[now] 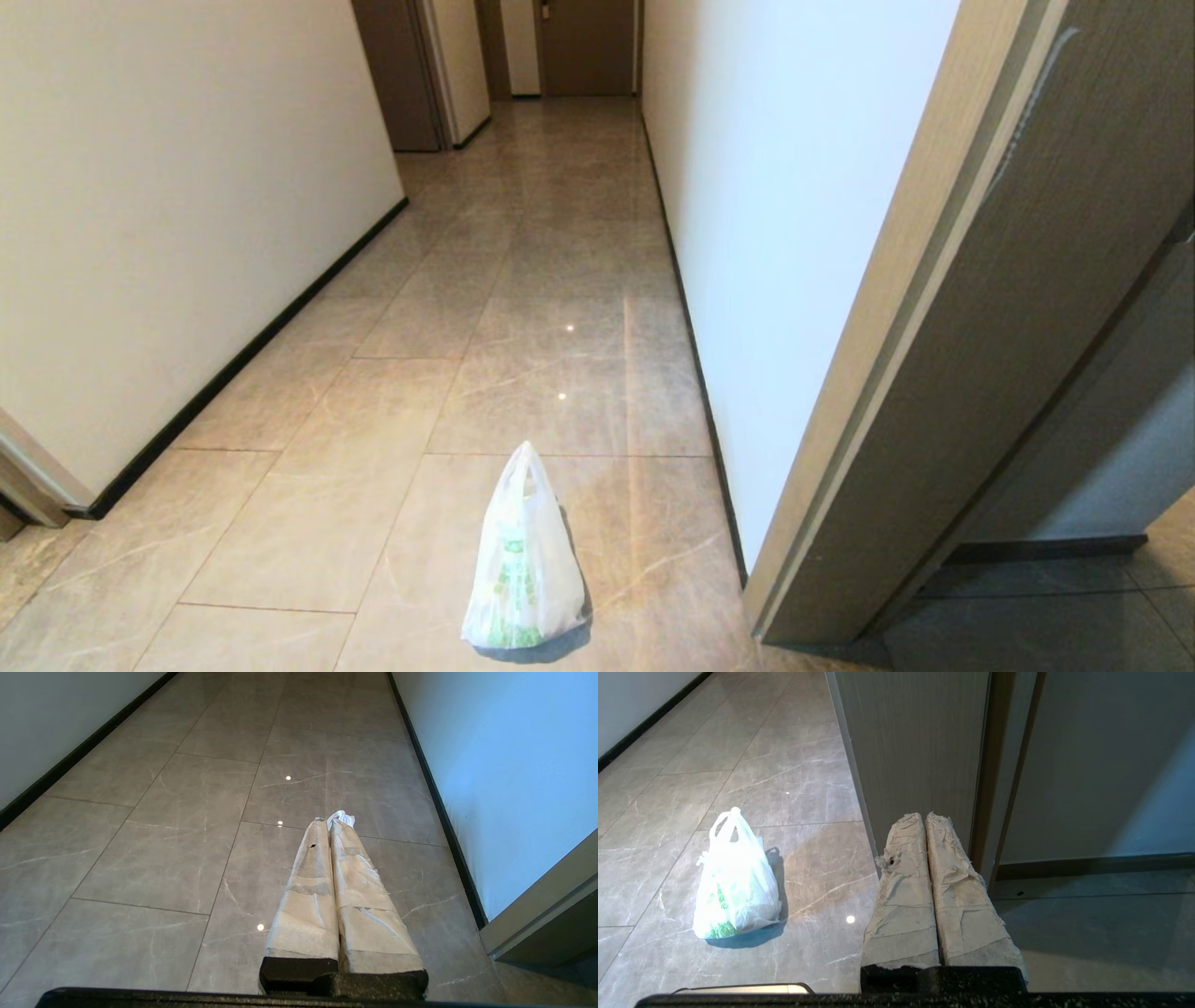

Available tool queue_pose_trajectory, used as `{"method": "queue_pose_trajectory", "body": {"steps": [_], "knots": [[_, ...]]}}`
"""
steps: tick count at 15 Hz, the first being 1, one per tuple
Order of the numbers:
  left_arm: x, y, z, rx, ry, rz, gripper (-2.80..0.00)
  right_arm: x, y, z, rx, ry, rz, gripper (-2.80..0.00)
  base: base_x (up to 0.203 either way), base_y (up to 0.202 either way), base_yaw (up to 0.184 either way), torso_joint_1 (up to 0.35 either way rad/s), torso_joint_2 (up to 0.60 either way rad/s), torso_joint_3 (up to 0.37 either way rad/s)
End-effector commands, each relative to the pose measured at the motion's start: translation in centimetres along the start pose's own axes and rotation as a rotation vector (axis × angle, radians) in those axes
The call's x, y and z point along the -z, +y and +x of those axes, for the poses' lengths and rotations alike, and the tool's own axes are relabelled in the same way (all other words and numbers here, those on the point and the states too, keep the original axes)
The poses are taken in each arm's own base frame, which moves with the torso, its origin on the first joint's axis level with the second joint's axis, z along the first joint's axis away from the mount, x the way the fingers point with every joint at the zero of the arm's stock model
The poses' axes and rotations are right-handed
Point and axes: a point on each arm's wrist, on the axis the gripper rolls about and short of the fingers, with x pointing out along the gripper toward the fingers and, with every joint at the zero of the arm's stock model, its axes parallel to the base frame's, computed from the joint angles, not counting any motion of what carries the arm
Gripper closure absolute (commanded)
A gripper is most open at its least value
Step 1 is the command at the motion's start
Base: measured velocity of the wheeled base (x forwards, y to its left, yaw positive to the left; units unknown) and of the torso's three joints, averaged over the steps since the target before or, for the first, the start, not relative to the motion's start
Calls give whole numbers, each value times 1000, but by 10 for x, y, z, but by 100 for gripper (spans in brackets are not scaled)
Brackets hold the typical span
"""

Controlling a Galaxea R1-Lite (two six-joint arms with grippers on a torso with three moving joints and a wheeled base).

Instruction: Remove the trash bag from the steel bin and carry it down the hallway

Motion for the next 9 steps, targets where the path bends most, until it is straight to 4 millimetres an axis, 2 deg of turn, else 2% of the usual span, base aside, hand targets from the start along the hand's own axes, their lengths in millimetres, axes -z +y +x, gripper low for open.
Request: {"method": "queue_pose_trajectory", "body": {"steps": [1,9], "knots": [[0,0,0,1,-1,-1,0,0,0,0,0,-1,1,0,0,0,0,0,0,0],[0,0,0,-1,-1,-3,0,0,0,0,0,-1,1,0,0,0,0,0,0,0]]}}
